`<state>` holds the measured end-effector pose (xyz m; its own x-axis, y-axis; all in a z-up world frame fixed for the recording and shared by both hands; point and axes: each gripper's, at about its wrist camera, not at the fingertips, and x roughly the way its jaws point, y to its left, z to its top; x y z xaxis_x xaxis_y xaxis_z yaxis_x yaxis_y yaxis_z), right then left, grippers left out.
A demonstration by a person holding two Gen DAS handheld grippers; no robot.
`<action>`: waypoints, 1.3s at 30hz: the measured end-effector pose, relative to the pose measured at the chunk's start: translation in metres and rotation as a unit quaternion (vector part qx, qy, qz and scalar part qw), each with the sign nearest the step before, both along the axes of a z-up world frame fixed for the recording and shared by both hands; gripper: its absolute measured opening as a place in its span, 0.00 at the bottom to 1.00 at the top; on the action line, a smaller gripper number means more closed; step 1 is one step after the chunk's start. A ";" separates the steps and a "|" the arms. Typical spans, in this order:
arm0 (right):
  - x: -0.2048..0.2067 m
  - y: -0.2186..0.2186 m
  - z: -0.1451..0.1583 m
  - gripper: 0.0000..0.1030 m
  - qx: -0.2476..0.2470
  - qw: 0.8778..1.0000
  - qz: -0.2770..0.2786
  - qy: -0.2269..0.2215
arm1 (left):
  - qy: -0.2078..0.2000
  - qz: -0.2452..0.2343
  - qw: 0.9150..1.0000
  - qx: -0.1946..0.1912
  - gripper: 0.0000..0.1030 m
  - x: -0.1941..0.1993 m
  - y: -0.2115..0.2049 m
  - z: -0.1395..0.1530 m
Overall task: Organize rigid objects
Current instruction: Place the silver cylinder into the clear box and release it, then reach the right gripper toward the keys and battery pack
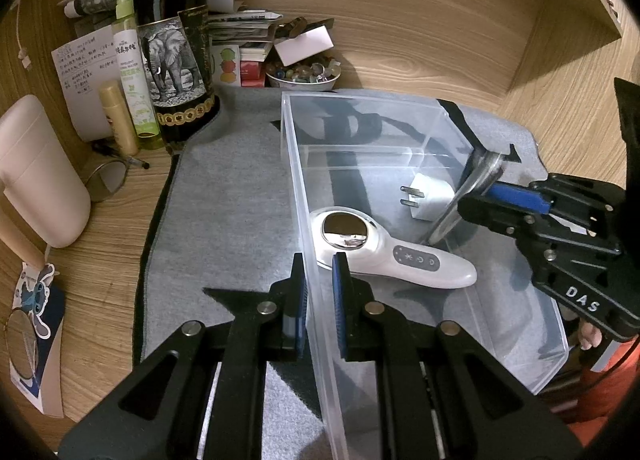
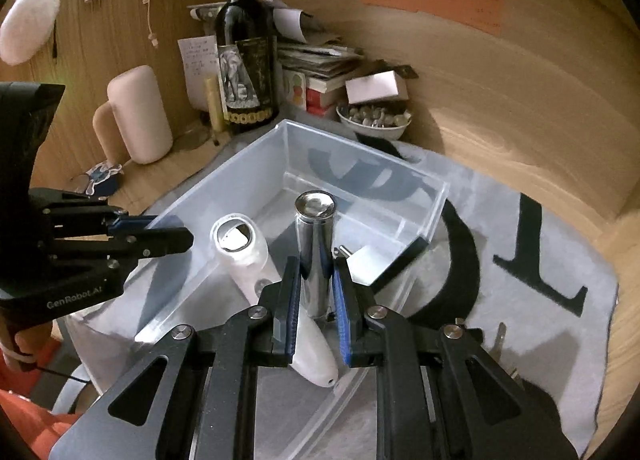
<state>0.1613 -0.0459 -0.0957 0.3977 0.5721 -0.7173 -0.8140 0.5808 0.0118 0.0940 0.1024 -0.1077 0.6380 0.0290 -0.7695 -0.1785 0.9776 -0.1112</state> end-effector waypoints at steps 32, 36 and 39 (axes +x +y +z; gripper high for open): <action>0.027 -0.162 -0.024 0.47 -0.014 0.971 -0.236 0.039 | 0.004 0.003 1.000 0.006 0.12 0.000 0.000 -0.002; 0.033 -0.160 -0.038 0.47 -0.032 0.969 -0.240 0.044 | 0.006 0.004 1.000 0.009 0.12 0.000 -0.001 -0.002; 0.044 -0.155 -0.043 0.47 -0.043 0.968 -0.244 0.041 | 0.008 0.005 1.000 0.010 0.12 0.000 -0.001 -0.002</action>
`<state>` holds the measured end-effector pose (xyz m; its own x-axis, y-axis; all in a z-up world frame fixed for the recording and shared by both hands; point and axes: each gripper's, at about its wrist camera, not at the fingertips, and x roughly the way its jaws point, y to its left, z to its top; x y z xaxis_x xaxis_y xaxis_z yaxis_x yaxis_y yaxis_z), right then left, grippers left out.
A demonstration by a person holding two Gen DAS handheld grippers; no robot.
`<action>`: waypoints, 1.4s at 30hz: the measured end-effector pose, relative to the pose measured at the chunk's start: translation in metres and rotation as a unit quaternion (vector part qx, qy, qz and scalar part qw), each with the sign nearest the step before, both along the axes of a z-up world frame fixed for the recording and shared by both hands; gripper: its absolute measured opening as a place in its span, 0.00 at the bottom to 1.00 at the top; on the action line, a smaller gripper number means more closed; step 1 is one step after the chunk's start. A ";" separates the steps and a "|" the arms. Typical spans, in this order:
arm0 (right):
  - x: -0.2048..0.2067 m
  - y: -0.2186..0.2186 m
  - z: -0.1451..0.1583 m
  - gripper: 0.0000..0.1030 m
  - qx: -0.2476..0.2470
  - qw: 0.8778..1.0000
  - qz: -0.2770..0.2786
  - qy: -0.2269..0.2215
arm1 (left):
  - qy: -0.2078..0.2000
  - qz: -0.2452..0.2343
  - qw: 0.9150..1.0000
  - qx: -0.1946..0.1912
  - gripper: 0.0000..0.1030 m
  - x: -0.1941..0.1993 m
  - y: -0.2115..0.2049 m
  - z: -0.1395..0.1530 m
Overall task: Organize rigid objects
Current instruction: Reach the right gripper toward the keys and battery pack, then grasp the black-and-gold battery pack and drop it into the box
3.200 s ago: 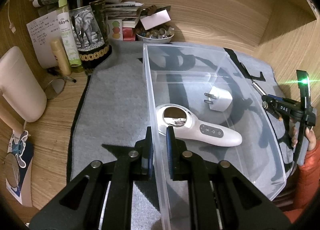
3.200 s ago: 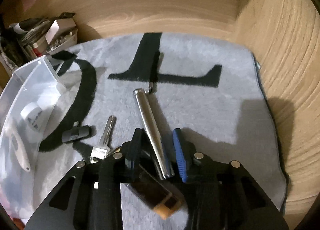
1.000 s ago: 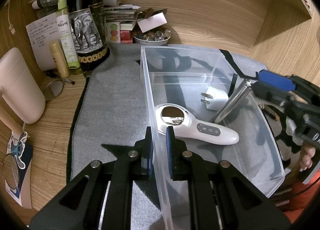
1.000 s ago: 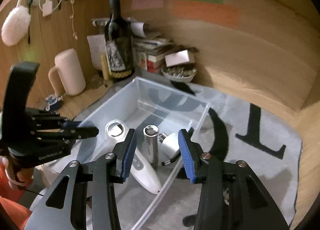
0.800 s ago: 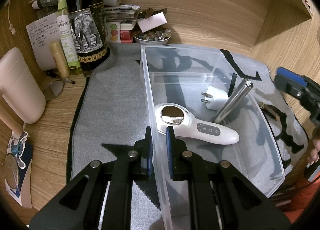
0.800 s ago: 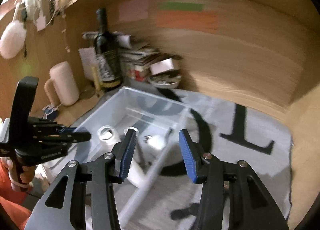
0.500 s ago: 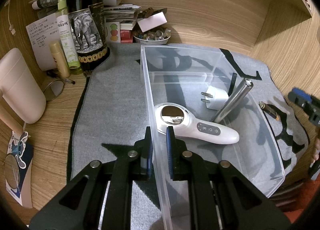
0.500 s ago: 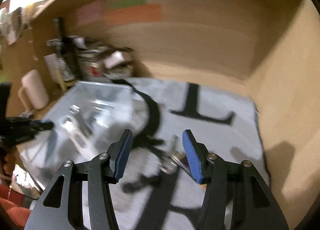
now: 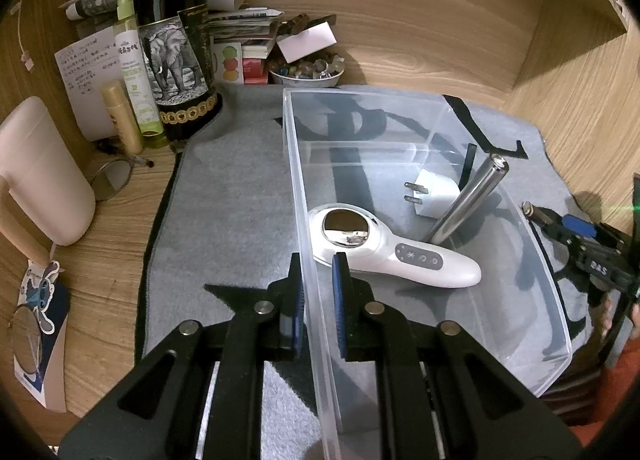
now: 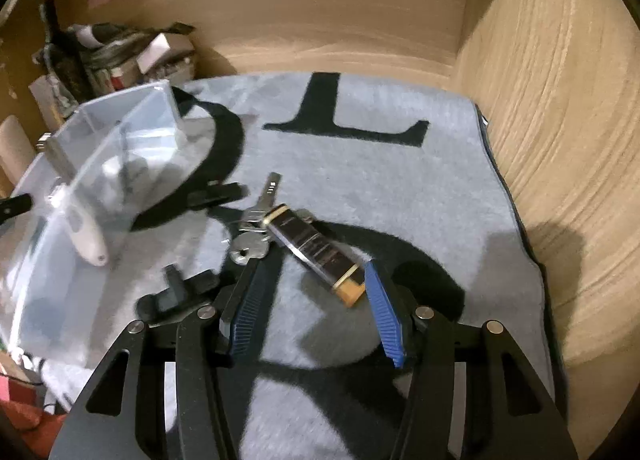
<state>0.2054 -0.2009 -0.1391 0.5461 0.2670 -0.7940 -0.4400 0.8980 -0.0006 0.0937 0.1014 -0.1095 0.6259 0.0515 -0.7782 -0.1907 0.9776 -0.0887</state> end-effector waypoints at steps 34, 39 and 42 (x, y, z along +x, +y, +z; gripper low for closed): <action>-0.029 0.058 0.081 0.21 0.089 0.984 0.124 -0.097 | -0.002 -0.002 1.000 -0.004 0.12 -0.001 -0.001 0.000; -0.040 0.083 0.081 0.21 0.101 0.977 0.159 -0.096 | -0.003 -0.005 1.000 -0.005 0.12 -0.001 0.000 0.000; -0.045 0.100 0.075 0.21 0.099 0.975 0.178 -0.090 | -0.005 -0.007 1.000 -0.007 0.12 -0.001 0.000 0.001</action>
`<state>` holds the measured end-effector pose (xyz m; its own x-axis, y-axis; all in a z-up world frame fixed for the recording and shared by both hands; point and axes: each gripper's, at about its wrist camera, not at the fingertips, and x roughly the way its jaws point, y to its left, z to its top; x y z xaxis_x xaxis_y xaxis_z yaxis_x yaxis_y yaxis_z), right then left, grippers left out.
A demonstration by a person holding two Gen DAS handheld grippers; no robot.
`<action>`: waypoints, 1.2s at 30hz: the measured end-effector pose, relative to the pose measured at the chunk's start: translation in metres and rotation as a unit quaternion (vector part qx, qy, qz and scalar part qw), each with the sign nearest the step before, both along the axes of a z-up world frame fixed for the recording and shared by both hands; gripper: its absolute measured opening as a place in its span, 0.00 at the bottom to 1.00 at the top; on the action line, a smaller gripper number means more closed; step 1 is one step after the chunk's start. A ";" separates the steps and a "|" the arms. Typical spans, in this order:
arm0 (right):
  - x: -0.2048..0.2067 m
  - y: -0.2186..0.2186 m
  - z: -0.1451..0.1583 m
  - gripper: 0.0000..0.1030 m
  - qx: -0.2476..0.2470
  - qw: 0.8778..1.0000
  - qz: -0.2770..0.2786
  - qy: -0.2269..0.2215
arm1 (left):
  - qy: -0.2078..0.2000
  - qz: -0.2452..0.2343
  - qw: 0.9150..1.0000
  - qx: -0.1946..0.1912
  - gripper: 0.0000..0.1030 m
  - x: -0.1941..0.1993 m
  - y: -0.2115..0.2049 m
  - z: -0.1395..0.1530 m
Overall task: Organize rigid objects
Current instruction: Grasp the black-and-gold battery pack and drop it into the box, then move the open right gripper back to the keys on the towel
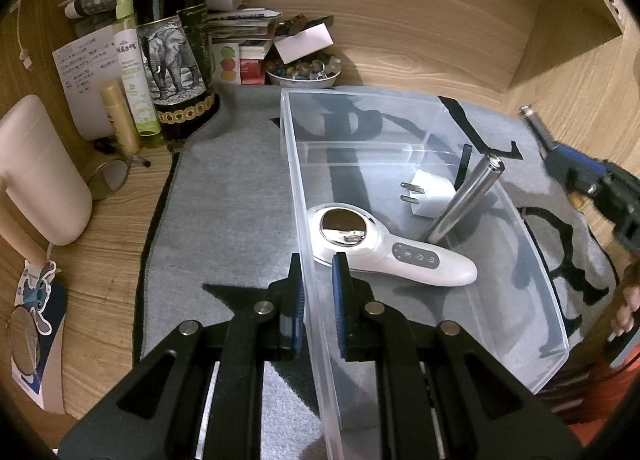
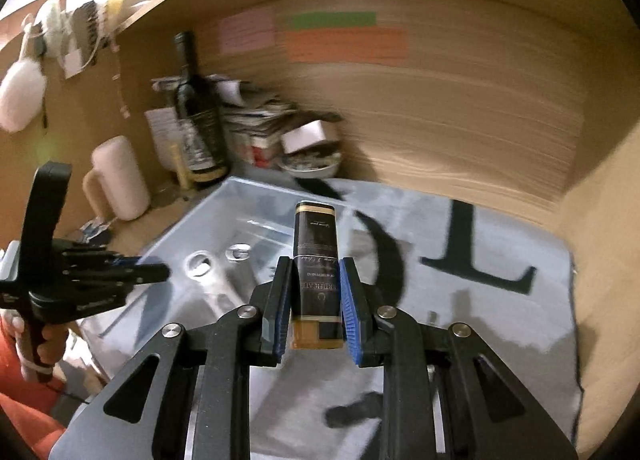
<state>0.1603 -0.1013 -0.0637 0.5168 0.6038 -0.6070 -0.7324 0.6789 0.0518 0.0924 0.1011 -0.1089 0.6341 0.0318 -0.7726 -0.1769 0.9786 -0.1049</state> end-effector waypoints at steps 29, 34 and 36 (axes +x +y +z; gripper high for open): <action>-0.009 0.052 -0.030 0.27 -0.062 0.995 0.061 0.040 | -0.007 -0.008 1.000 -0.007 0.12 -0.002 0.002 0.002; -0.007 0.033 -0.015 0.37 -0.047 0.998 0.032 0.018 | -0.006 -0.008 1.000 -0.004 0.12 -0.002 0.002 0.001; -0.006 0.020 -0.008 0.41 -0.039 0.999 0.011 0.006 | -0.005 -0.008 1.000 -0.003 0.12 -0.002 0.001 0.001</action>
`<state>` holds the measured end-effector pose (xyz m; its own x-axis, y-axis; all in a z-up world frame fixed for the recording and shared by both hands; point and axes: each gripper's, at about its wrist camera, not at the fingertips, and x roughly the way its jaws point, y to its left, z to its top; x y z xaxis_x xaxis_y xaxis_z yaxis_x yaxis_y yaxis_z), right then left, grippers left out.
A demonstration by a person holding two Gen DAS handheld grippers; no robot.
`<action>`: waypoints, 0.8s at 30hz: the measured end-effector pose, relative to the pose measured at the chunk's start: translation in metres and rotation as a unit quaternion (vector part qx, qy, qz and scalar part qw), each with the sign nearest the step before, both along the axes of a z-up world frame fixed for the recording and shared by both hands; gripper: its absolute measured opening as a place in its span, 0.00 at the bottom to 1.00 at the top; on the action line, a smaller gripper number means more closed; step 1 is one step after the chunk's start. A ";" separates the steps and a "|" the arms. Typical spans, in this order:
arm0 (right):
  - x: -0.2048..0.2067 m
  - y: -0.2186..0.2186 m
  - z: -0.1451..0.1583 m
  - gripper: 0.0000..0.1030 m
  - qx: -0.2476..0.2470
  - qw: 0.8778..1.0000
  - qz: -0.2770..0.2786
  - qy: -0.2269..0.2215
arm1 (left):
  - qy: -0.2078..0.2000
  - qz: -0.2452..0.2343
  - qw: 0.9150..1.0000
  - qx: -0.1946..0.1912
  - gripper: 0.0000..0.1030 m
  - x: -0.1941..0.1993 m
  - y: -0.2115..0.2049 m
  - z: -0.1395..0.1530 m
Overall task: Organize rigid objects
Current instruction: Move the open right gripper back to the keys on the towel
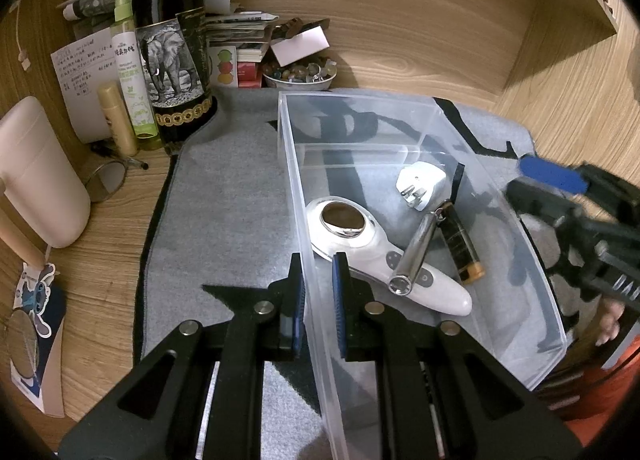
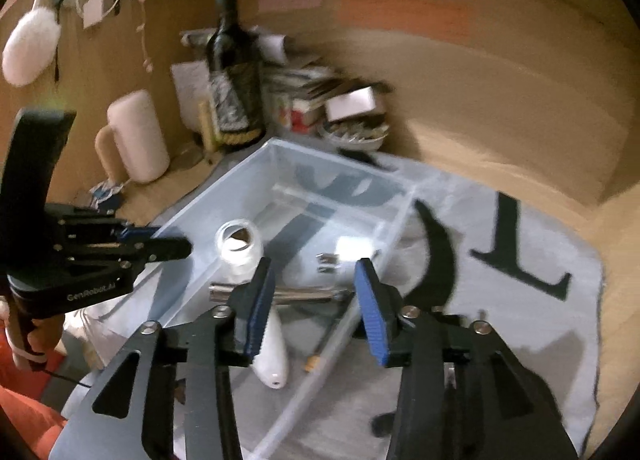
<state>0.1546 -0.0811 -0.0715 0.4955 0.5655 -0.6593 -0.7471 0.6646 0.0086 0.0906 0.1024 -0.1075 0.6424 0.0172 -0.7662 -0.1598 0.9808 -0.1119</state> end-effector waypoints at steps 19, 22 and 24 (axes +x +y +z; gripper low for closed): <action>0.049 -0.093 -0.043 0.45 -0.057 0.984 -0.163 0.039 | 0.004 -0.001 1.000 0.001 0.12 0.001 0.000 -0.002; 0.057 -0.092 -0.060 0.45 -0.063 0.983 -0.159 0.071 | 0.006 -0.003 1.000 0.001 0.12 0.002 0.001 -0.003; 0.059 -0.089 -0.067 0.45 -0.060 0.983 -0.153 0.084 | 0.007 -0.003 1.000 0.002 0.12 0.002 0.001 -0.004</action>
<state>0.2141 -0.1705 -0.1382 0.5091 0.3191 -0.7994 -0.5065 0.8620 0.0216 0.0928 0.1036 -0.1113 0.6316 0.0163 -0.7751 -0.1562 0.9820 -0.1065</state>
